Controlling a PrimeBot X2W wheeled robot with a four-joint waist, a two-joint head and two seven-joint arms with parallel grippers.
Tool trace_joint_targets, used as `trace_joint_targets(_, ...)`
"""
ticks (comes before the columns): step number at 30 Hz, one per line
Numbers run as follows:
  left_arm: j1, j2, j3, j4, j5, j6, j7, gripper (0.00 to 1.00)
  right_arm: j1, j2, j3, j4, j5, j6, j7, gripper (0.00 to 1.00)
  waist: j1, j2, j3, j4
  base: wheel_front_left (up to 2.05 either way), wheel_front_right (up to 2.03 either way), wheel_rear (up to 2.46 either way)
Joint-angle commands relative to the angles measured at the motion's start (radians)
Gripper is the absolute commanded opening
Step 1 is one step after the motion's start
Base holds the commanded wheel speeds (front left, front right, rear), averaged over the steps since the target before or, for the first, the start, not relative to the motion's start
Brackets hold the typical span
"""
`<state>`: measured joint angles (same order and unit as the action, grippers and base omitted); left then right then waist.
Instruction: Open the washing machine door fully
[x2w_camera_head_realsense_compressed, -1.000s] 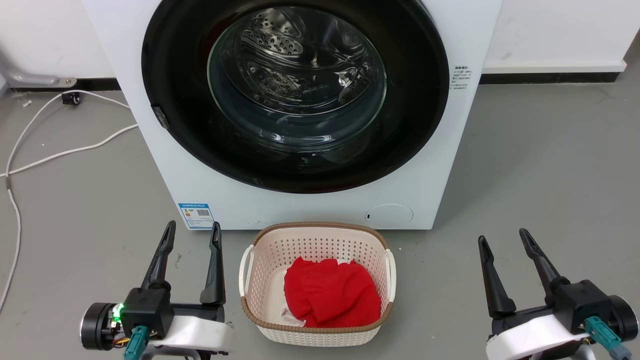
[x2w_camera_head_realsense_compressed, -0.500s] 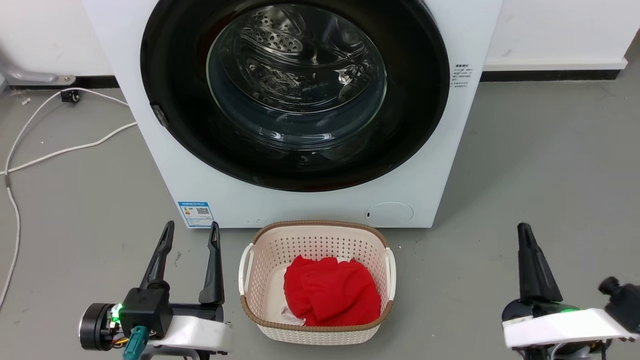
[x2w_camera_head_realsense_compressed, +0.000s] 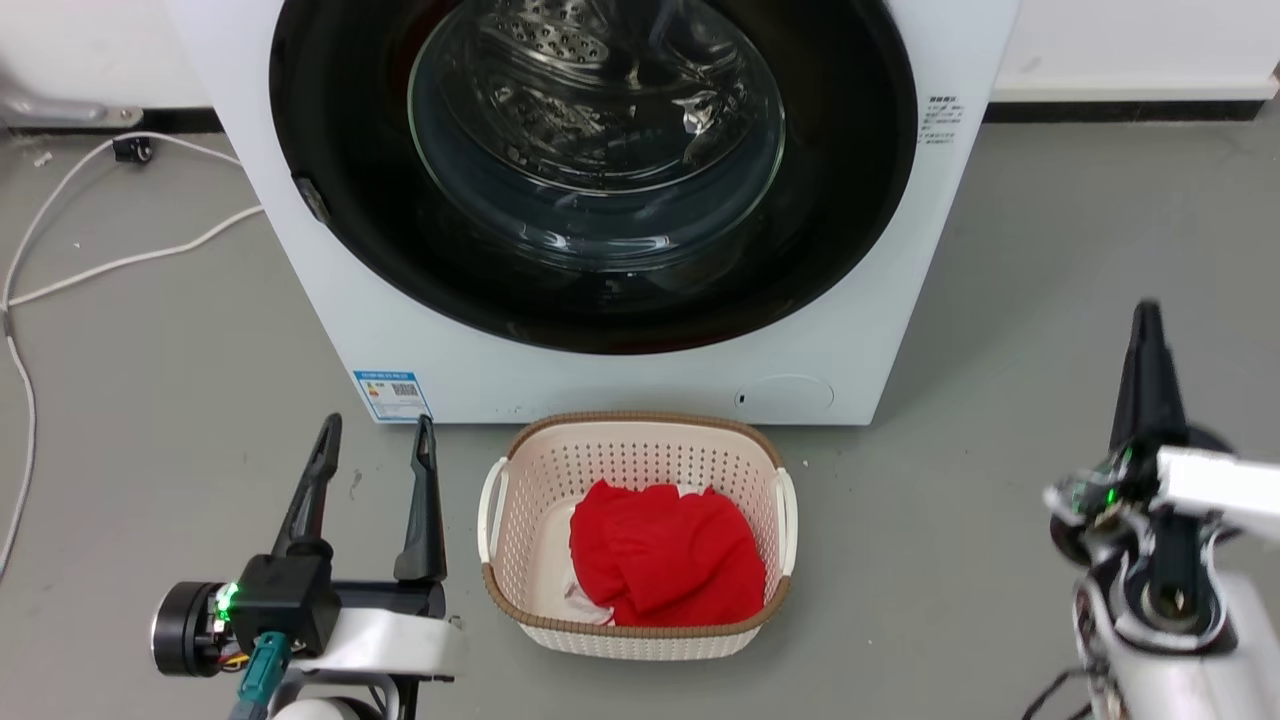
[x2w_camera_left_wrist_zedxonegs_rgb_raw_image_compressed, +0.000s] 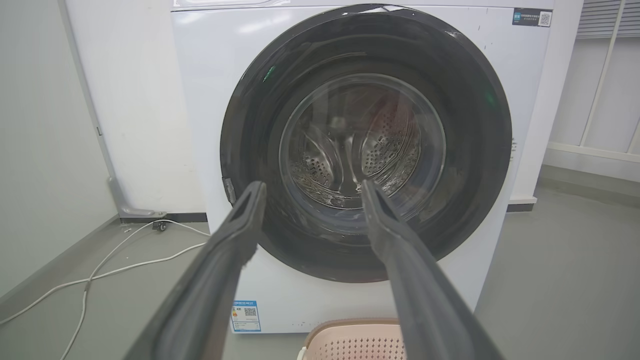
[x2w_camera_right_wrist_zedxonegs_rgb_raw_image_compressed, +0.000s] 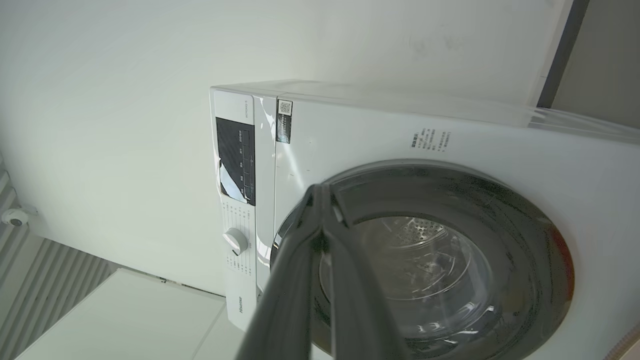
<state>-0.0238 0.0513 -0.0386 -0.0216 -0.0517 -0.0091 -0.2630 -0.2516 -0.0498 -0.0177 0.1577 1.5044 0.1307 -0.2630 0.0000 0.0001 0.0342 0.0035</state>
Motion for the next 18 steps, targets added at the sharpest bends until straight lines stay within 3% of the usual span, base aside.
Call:
trace_joint_targets(1,-0.015,-0.001,0.000,-0.004,-0.003,-0.003,-0.003,1.00,-0.035,-0.002,-0.009,0.010,0.015,0.000,0.010,0.00,0.0000,-0.0001,0.017,0.005,0.00,0.00,0.00)
trace_joint_targets(5,-0.045,-0.001,0.004,-0.015,-0.001,-0.005,-0.003,1.00,-0.195,-0.041,-0.050,0.116,0.105,0.000,0.082,0.00,0.0000,-0.0001,0.064,0.010,0.00,0.00,0.00)
trace_joint_targets(10,-0.078,-0.001,0.001,-0.028,0.003,-0.008,-0.003,1.00,-0.422,-0.127,-0.028,0.307,0.148,0.000,0.192,0.00,0.0000,-0.0001,0.121,0.019,0.00,0.00,0.00)
trace_joint_targets(18,-0.144,-0.001,-0.010,-0.053,0.002,-0.017,-0.003,1.00,-0.804,-0.249,0.089,0.657,0.088,0.000,0.371,0.00,0.0000,-0.0001,0.220,0.037,0.00,0.00,0.00)
